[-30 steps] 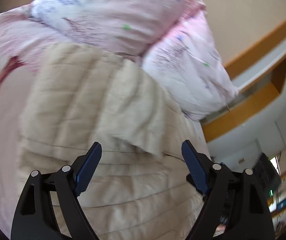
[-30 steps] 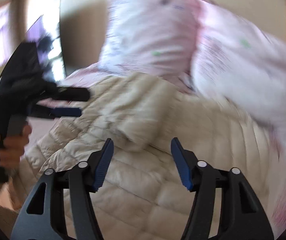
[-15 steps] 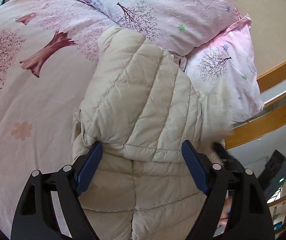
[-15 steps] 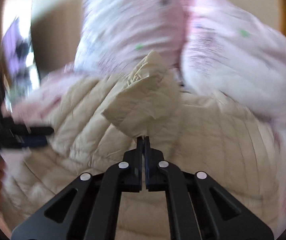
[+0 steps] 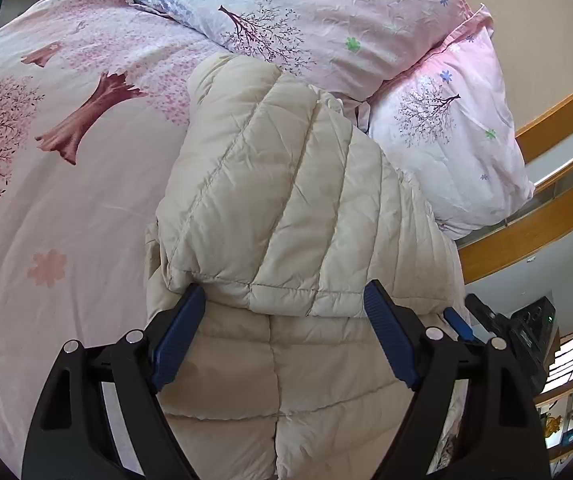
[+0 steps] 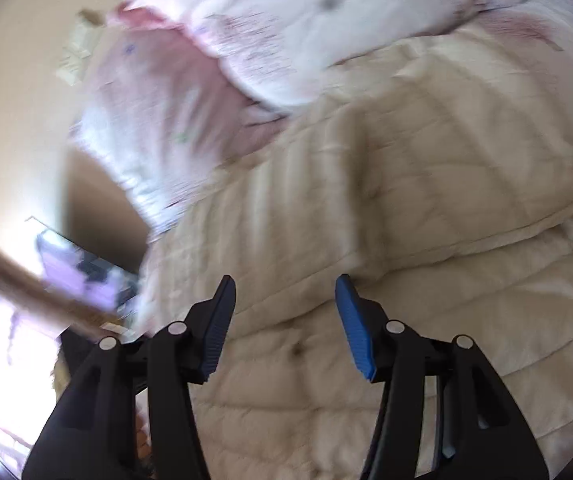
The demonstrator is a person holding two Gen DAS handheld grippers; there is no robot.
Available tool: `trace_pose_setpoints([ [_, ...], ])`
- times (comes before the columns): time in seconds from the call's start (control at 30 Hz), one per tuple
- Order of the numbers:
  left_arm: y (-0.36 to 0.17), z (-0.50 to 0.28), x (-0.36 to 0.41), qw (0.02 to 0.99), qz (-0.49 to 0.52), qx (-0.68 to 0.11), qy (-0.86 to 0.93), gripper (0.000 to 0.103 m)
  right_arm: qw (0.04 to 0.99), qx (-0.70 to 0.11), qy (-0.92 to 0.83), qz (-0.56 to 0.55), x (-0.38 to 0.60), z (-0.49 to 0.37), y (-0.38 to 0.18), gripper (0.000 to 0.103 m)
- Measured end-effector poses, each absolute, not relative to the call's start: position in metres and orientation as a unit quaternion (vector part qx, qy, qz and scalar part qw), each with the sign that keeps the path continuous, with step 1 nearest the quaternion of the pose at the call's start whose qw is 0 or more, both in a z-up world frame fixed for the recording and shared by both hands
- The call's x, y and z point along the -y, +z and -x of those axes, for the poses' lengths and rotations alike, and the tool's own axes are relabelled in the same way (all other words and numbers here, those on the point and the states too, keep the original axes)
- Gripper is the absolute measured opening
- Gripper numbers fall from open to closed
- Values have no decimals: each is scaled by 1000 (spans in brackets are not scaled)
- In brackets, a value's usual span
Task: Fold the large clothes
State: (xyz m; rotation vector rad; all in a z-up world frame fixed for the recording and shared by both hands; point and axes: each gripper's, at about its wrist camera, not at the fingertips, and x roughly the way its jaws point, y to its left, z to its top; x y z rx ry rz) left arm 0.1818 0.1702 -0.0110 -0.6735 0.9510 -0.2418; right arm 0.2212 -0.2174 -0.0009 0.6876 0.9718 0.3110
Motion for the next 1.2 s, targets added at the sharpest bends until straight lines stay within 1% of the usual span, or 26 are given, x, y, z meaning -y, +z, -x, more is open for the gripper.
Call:
trace_pose_setpoints([
  [0.1,-11,-181,-169,830,312,-448,-114,82,816,-451,104,-348,232,-219,-6,52],
  [0.23,-11,-182,-166,834,298,-451,-113,82,823,-448,100,-333,235,-225,-7,52],
  [0.27,-11,-183,-165,834,296,-451,-112,82,821,-453,110,-331,233,-231,-9,48],
  [0.3,-11,-183,-165,834,296,-451,-112,82,822,-455,115,-324,230,-233,-9,25],
  [0.33,-11,-183,-165,834,296,-451,-111,82,824,-457,117,-315,227,-238,-9,6],
  [0.53,-9,-178,-166,838,288,-449,-113,82,853,-417,118,-291,225,-206,19,5],
  [0.63,-8,-178,-165,841,280,-449,-114,82,852,-435,93,-275,226,-191,13,5],
  [0.8,-12,-181,-164,838,282,-455,-110,82,832,-490,54,-257,229,-200,-17,5],
  [0.87,-10,-178,-164,839,278,-455,-112,82,837,-491,51,-236,226,-199,-11,9],
  [0.93,-4,-172,-163,842,270,-453,-119,82,857,-464,33,-221,228,-191,4,25],
  [0.97,-1,-169,-163,844,265,-450,-124,82,868,-446,25,-215,230,-187,12,30],
  [1.07,14,-162,-156,858,240,-432,-136,82,903,-387,27,-183,228,-181,35,31],
  [1.1,19,-161,-152,864,230,-426,-138,82,903,-388,48,-179,225,-186,37,31],
  [1.13,24,-160,-148,871,218,-417,-139,82,898,-395,70,-182,221,-191,36,27],
  [1.17,27,-161,-145,875,211,-412,-140,83,893,-402,84,-184,218,-196,35,26],
  [1.2,28,-163,-141,876,207,-412,-141,83,889,-411,90,-180,214,-201,33,26],
])
